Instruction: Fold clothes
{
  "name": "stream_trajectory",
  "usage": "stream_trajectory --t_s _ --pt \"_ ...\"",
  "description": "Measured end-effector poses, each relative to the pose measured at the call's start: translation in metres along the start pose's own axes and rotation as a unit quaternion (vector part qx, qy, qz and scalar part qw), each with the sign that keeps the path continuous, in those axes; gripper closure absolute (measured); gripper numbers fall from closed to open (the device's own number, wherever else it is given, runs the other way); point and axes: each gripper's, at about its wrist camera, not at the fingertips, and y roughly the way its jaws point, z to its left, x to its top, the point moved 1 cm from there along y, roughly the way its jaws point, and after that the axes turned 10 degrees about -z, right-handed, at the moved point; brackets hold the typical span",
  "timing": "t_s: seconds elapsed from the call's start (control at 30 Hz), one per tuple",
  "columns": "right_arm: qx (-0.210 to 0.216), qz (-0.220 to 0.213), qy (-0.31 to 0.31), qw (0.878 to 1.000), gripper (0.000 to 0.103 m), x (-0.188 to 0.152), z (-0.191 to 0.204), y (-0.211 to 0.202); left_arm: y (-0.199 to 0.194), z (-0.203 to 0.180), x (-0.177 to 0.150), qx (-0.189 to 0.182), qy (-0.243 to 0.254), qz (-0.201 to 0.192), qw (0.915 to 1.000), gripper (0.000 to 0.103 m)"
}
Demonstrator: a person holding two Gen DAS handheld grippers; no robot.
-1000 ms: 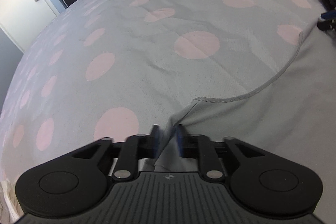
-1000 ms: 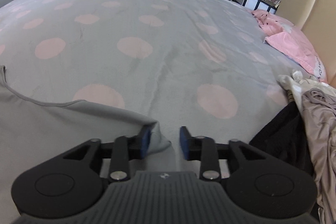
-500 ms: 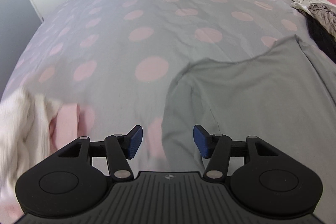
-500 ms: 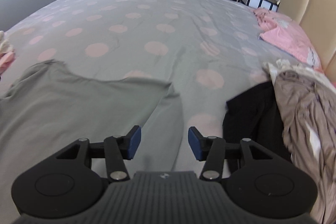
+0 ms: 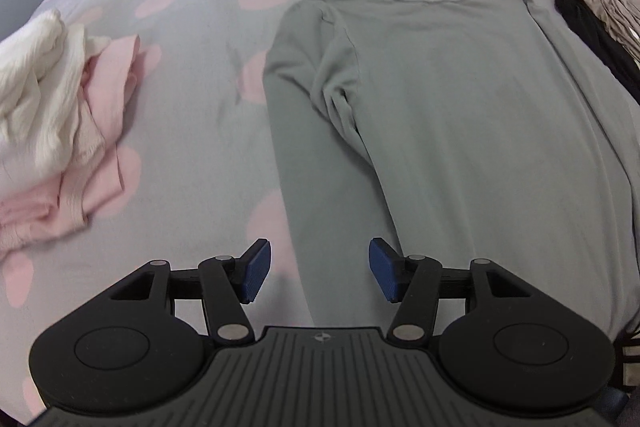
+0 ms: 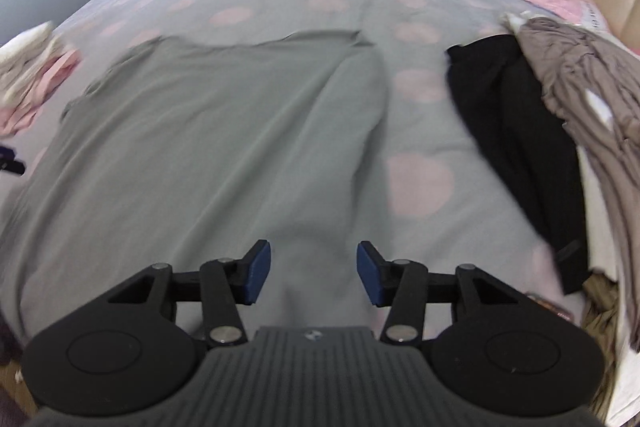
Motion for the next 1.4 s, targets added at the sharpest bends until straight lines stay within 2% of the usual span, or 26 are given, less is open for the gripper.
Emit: stream_trajectory --t_s 0.13,0.23,0.27,0.3,0.33,0.37,0.43,0.6,0.77,0.97,1.1,1.23,1.33,1.4 --pt "0.037 0.033 -0.043 0.998 0.056 -0.023 0.028 0.005 0.007 -0.005 -0.018 -0.005 0.009 0.035 0.9993 0.050" --pt "0.026 0.054 -0.077 0.995 0.057 -0.036 0.039 0.016 0.014 -0.008 -0.027 -0.012 0.014 0.055 0.9983 0.050" --pt "0.018 0.057 -0.085 0.995 0.064 -0.038 0.039 0.019 0.015 -0.009 -0.029 -0.011 0.017 0.060 0.9980 0.050" --pt "0.010 0.059 -0.091 0.994 0.080 -0.040 0.038 0.021 0.017 -0.010 -0.031 -0.010 0.021 0.065 0.9976 0.051" --pt "0.005 0.058 -0.091 0.994 0.089 -0.040 0.036 0.021 0.019 -0.011 -0.033 -0.009 0.023 0.069 0.9973 0.050" --pt "0.002 0.058 -0.086 0.995 0.094 -0.039 0.032 0.021 0.021 -0.012 -0.034 -0.009 0.025 0.072 0.9970 0.050" --pt "0.000 0.056 -0.072 0.996 0.098 -0.037 0.025 0.018 0.023 -0.012 -0.035 -0.009 0.025 0.075 0.9968 0.050" --pt "-0.018 0.048 -0.038 0.998 0.100 -0.023 0.009 -0.001 0.027 -0.011 -0.033 -0.010 0.017 0.084 0.9962 0.050" --pt "-0.074 0.027 0.025 0.997 0.101 0.008 -0.040 -0.027 0.032 -0.015 -0.029 -0.006 0.025 0.093 0.9953 0.049" --pt "-0.159 -0.004 0.051 0.986 0.101 0.051 -0.106 -0.046 0.039 -0.010 -0.025 -0.007 -0.003 0.106 0.9943 0.044" --pt "-0.213 -0.019 0.083 0.973 0.101 0.075 -0.153 -0.039 0.041 -0.007 -0.024 -0.009 -0.019 0.110 0.9937 0.043" --pt "-0.275 -0.041 0.114 0.954 0.101 0.090 -0.199 -0.030 0.042 -0.005 -0.025 -0.011 -0.029 0.110 0.9934 0.042" --pt "-0.300 -0.051 0.151 0.940 0.101 0.095 -0.231 -0.021 0.044 -0.004 -0.025 -0.014 -0.037 0.109 0.9932 0.042" --pt "-0.304 -0.046 0.173 0.936 0.101 0.094 -0.246 -0.013 0.045 -0.004 -0.025 -0.017 -0.040 0.109 0.9931 0.042"
